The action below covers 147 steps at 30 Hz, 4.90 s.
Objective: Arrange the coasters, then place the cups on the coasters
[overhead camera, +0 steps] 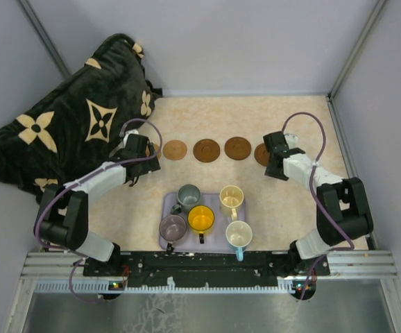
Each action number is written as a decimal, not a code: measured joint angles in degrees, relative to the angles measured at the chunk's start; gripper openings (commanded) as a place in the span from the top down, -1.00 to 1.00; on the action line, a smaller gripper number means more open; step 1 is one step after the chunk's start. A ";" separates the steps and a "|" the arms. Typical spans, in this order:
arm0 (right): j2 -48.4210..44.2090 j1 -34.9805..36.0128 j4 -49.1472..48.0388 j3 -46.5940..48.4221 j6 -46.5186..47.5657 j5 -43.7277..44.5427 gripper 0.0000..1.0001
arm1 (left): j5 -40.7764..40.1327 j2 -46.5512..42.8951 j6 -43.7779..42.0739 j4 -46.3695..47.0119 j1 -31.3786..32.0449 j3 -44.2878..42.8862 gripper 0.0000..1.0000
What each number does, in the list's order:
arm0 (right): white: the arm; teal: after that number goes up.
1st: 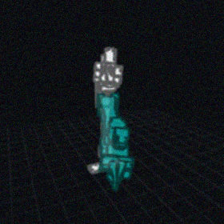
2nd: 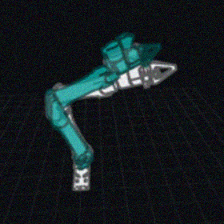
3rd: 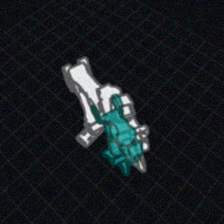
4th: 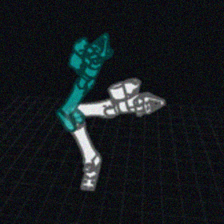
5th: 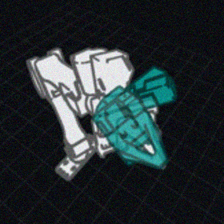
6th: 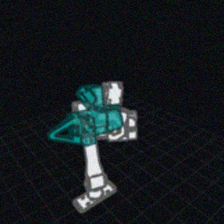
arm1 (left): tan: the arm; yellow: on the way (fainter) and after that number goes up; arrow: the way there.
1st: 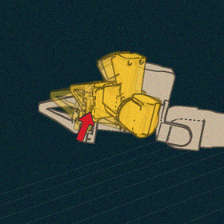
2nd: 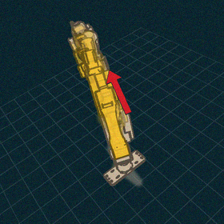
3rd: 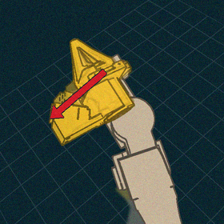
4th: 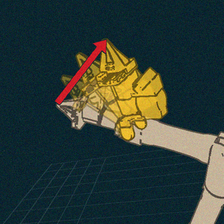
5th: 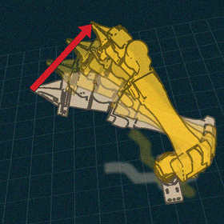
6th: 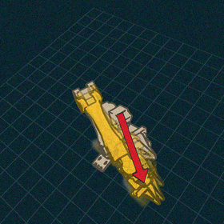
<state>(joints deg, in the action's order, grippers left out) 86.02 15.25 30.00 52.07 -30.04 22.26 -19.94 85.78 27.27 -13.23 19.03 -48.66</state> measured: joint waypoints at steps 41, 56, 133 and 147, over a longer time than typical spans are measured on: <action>14.47 -3.72 -11.19 6.93 -0.07 -6.12 0.30 | -1.09 0.57 1.18 -1.44 0.02 0.00 -0.99; 13.81 -4.13 -11.63 6.32 -0.31 -6.51 0.33 | -1.16 0.50 1.18 -2.29 0.02 0.00 -0.99; -44.24 -4.24 6.84 -12.94 -3.48 -6.47 -0.97 | -0.15 -35.54 5.11 -16.83 4.09 7.58 -0.99; -44.37 -4.24 9.75 -13.38 -4.55 -3.06 -0.98 | -0.46 -40.19 4.92 -16.65 4.09 8.46 -0.99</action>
<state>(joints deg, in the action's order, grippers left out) 41.65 11.00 39.75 38.70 -34.59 19.20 -20.40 45.58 32.18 -29.89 23.11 -40.21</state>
